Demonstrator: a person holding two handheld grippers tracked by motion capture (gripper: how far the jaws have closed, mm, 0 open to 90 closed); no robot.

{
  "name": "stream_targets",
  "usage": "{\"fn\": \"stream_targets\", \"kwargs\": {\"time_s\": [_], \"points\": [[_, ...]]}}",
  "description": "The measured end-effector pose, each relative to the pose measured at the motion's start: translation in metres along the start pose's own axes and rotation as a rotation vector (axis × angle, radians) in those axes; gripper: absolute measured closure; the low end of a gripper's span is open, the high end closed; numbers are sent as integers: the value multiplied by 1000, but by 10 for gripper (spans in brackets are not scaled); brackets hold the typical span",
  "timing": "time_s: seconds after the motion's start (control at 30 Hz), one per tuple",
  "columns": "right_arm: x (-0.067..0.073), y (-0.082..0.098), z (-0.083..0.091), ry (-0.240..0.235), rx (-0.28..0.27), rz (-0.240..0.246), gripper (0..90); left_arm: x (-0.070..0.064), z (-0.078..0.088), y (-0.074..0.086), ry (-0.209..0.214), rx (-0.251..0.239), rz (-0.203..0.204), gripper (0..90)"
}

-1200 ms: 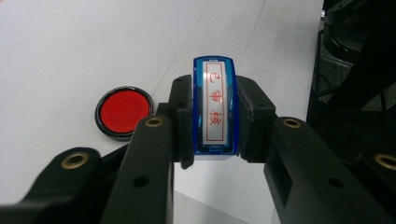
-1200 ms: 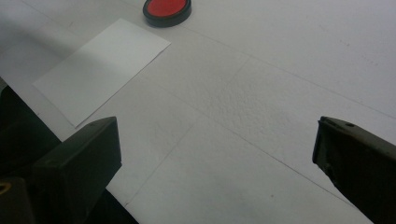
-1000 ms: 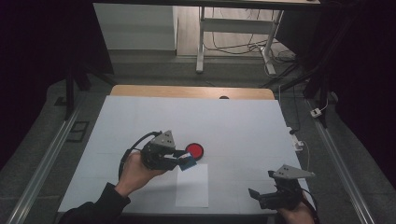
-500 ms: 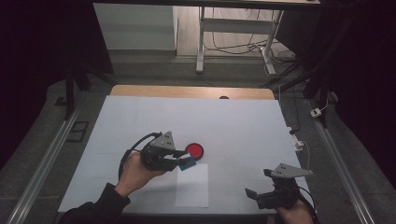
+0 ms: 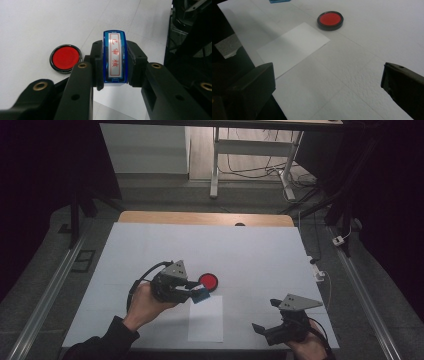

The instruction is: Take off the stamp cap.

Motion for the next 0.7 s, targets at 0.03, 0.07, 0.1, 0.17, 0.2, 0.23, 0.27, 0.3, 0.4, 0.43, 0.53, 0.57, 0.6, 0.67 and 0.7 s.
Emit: {"fn": "stream_targets", "kwargs": {"time_s": [0.03,0.07,0.1,0.17,0.2,0.23,0.27,0.3,0.4,0.43,0.53,0.57,0.6,0.67,0.7], "points": [[1,-1,-1,0,3,5,0,0,0,0,-1,-1,0,701],[2,-2,-3,-9,4,13,0,0,0,0,-1,0,-1,701],[2,-3,-5,-11,9,19,0,0,0,0,-2,1,-4,701],[4,-5,-9,-21,8,24,0,0,0,0,-1,1,-13,701],[4,-6,-10,-24,11,27,0,-1,0,1,1,1,-16,702],[5,-7,-12,-35,8,30,0,-1,0,1,1,-1,-23,701],[6,-8,-14,-41,10,31,0,-1,0,1,5,-6,-31,701],[8,-9,-16,-52,7,31,0,-2,0,1,9,-7,-35,701],[10,-13,-22,-70,3,35,0,-2,0,1,10,-11,-41,701],[10,-13,-24,-74,2,36,0,-2,1,1,12,-12,-39,701],[12,-17,-29,-92,-2,46,0,-1,2,0,15,-12,-32,701],[13,-18,-31,-103,-7,46,0,-1,2,0,16,-13,-31,701],[14,-19,-33,-120,-8,50,0,-1,2,0,16,-13,-31,701],[15,-22,-37,-134,-14,59,0,-2,2,0,13,-16,-30,701],[16,-23,-38,-141,-17,57,0,-2,2,0,13,-16,-32,701]]}}
Point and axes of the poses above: each handheld gripper's, and its own axes: z roughly backward along the jaws, y roughly out of its underside, x roughly to its left, the point moved 7 cm from there along -z, roughly forward along the jaws, and after that the axes turned 14 degrees about -y, right-handed, at the moved point
